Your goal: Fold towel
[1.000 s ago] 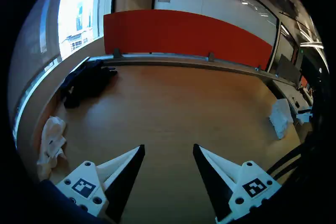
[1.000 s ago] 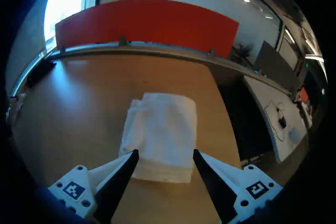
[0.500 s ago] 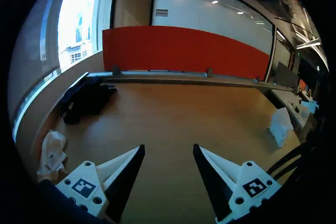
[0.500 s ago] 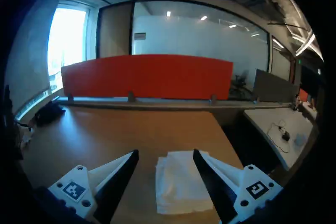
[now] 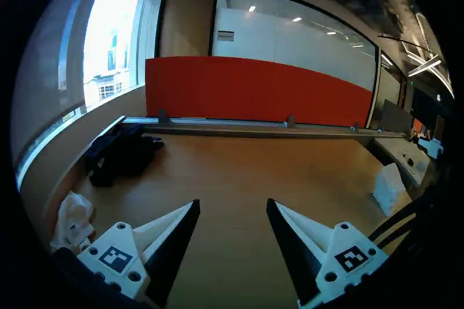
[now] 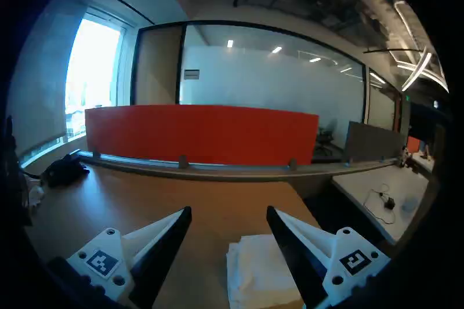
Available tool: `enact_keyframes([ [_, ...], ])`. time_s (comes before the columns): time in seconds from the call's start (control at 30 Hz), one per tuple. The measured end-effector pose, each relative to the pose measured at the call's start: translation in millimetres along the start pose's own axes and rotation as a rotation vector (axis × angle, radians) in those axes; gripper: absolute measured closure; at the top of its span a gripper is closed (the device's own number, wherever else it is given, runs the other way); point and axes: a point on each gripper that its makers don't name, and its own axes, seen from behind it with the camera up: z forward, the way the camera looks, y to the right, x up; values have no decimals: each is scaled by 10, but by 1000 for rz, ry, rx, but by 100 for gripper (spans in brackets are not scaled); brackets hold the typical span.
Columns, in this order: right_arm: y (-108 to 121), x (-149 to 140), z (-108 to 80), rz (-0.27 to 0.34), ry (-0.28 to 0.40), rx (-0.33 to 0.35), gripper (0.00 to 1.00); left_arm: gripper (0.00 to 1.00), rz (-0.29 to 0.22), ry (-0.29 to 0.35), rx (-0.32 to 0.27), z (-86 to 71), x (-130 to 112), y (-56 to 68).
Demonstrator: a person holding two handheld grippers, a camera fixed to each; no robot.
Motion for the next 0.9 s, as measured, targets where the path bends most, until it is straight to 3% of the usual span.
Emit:
enact_keyframes([
  [0.17, -218, 199, -10, -24, 47, -6, 0, 15, 15, 45, 7, -16, 133, -44],
  [0.57, -947, 598, 63, -40, 135, 19, 0, 15, -7, 139, 20, -14, 433, -135],
  [0.9, -1384, 619, 112, -8, 129, 53, 0, 15, 2, 178, 33, -18, 550, -165],
])
